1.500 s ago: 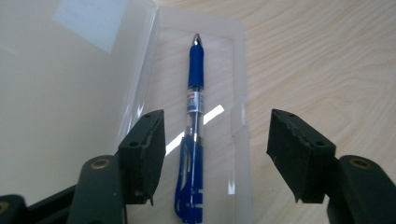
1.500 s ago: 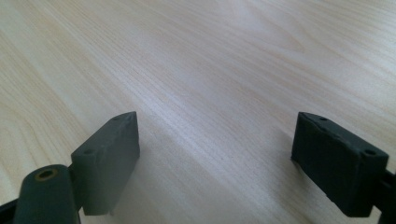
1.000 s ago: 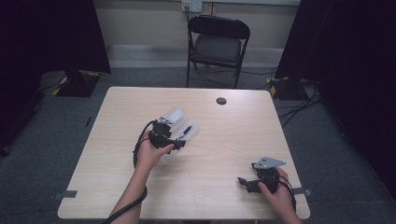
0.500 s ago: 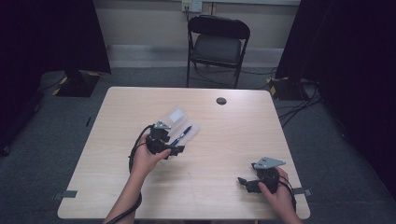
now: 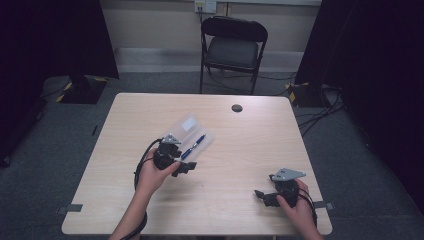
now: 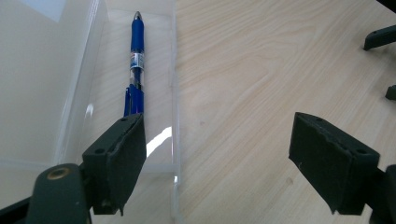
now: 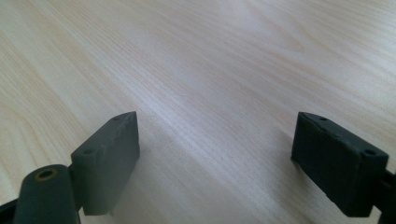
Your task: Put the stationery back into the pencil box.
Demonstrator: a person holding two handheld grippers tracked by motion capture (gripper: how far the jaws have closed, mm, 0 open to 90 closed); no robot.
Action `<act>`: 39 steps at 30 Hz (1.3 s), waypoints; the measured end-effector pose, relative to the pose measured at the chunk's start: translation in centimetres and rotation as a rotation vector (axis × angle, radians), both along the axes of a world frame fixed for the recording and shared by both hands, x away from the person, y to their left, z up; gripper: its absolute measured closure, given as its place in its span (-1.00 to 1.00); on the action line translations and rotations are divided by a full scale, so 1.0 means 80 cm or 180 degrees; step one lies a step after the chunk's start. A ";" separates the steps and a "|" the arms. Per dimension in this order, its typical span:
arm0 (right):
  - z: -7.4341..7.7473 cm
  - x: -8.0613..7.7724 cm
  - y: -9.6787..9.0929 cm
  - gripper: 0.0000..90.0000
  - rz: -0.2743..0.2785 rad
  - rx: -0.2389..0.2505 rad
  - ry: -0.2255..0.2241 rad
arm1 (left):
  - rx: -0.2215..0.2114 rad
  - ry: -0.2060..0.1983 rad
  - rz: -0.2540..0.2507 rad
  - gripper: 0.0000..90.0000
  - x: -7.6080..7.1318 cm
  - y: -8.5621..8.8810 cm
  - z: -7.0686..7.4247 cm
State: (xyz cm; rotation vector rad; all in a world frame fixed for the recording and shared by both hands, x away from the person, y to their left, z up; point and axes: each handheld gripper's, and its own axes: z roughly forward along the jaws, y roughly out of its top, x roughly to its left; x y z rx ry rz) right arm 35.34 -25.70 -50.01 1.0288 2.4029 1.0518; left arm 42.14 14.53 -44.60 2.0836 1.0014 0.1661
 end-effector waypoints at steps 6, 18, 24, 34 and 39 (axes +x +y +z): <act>0.000 0.000 0.000 -0.68 -0.0002 -0.0001 -0.0003 | -0.0033 -0.0003 -0.0049 -0.58 -0.008 0.008 0.001; 0.000 0.000 0.000 -0.68 0.0000 0.0002 0.0002 | -0.0043 -0.0020 -0.0019 -0.59 -0.018 0.030 0.000; 0.000 0.000 0.000 -0.68 0.0002 -0.0001 -0.0003 | -0.0056 -0.0037 -0.0011 -0.59 -0.025 0.037 -0.001; 0.000 0.000 0.000 -0.68 0.0000 0.0002 0.0002 | -0.0059 -0.0057 0.0006 -0.58 -0.038 0.053 -0.008; 0.000 0.000 0.000 -0.68 0.0001 -0.0002 -0.0003 | -0.0115 -0.0077 0.0025 -0.58 -0.045 0.064 -0.014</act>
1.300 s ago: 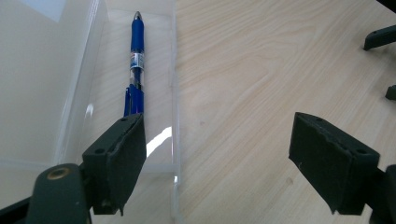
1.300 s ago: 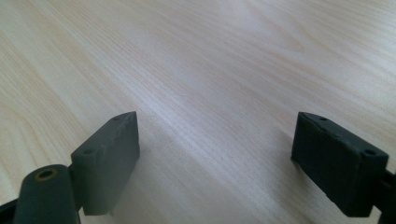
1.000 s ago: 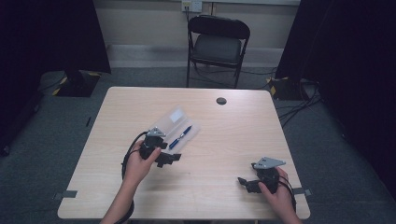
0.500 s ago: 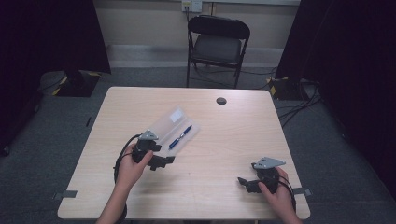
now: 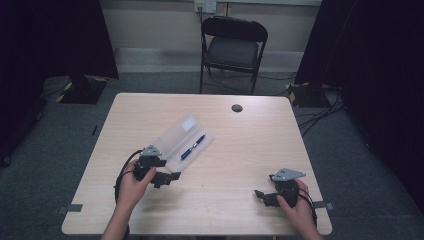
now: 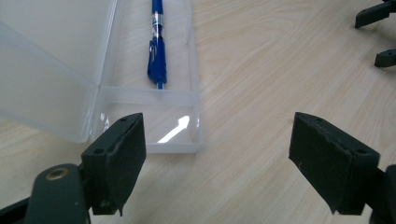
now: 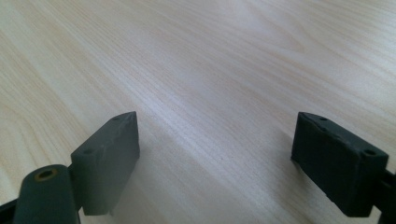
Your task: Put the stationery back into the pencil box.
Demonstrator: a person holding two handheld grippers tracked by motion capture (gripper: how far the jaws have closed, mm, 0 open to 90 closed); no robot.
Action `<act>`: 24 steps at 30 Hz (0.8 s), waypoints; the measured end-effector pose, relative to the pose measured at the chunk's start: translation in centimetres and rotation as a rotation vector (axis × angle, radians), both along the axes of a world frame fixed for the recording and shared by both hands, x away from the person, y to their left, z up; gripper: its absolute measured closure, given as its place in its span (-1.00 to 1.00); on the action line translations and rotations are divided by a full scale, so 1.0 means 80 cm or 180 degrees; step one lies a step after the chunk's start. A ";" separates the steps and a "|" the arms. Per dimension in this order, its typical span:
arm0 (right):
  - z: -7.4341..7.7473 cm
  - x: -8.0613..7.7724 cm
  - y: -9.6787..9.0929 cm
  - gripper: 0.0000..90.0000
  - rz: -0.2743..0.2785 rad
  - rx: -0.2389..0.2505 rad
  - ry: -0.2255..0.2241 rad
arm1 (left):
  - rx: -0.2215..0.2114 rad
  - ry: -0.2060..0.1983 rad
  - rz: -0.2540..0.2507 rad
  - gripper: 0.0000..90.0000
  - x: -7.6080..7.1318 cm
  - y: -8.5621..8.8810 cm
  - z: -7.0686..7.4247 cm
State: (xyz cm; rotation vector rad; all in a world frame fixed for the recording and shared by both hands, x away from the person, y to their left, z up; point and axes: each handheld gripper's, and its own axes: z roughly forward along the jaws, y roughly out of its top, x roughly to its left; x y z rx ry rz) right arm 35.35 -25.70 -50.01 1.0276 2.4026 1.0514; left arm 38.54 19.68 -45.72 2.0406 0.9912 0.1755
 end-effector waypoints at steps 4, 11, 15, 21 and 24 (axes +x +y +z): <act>0.000 0.000 0.000 -0.68 0.0000 0.0000 0.0000 | 0.0008 0.0011 0.0016 -0.58 -0.005 0.008 -0.008; 0.000 0.000 0.000 -0.68 -0.0002 0.0001 -0.0001 | 0.0038 -0.0004 0.0066 -0.58 -0.014 0.022 -0.014; 0.000 0.000 0.000 -0.68 -0.0002 0.0001 0.0000 | 0.0067 -0.0003 0.0103 -0.58 -0.019 0.029 -0.019; 0.000 0.000 0.000 -0.68 -0.0001 0.0001 0.0000 | 0.0106 0.0002 0.0103 -0.58 -0.024 0.034 -0.031; 0.000 0.000 0.000 -0.68 -0.0001 0.0001 0.0000 | 0.0202 -0.0029 0.0074 -0.58 -0.025 0.033 -0.035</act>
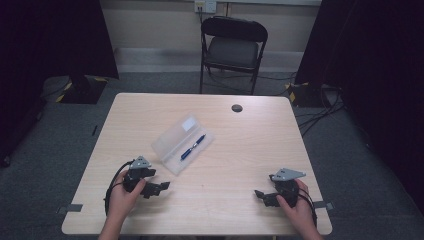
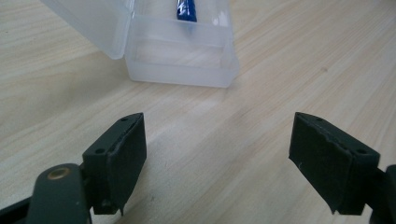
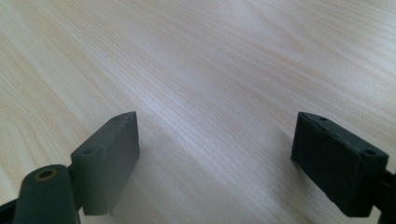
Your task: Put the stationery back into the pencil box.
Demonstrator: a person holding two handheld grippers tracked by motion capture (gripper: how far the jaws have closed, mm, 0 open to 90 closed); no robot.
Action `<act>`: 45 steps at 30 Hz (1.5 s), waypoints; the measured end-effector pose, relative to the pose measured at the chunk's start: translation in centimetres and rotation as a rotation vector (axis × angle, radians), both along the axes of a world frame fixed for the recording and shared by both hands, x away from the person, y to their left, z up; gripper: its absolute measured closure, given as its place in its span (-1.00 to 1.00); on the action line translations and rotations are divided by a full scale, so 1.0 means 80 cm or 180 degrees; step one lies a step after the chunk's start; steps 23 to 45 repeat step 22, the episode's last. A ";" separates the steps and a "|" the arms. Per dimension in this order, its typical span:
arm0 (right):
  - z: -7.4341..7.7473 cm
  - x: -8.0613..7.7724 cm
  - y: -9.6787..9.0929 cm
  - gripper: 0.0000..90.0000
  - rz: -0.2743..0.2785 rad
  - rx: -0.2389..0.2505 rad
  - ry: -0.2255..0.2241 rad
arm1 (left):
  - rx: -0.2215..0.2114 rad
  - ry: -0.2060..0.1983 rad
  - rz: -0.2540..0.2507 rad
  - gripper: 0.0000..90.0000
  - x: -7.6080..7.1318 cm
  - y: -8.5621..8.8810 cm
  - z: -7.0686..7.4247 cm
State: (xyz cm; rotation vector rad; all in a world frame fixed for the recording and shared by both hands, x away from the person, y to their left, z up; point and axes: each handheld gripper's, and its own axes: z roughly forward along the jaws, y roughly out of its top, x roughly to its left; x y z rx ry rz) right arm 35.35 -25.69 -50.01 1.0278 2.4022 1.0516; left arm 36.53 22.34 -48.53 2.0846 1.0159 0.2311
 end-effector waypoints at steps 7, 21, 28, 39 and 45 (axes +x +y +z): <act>0.000 0.000 0.000 -0.68 0.0001 0.0001 0.0001 | 0.0127 -0.0044 -0.0040 -0.58 -0.004 -0.001 -0.010; 0.000 0.000 0.000 -0.68 0.0001 0.0001 0.0006 | 0.0230 -0.0279 -0.0185 -0.64 -0.011 -0.002 -0.018; 0.000 0.000 0.000 -0.68 0.0000 0.0000 0.0002 | 0.0224 -0.0305 -0.0194 -0.65 -0.012 -0.002 -0.019; 0.000 0.000 0.000 -0.68 0.0000 0.0000 0.0002 | 0.0224 -0.0305 -0.0194 -0.65 -0.012 -0.002 -0.019; 0.000 0.000 0.000 -0.68 0.0000 0.0000 0.0002 | 0.0224 -0.0305 -0.0194 -0.65 -0.012 -0.002 -0.019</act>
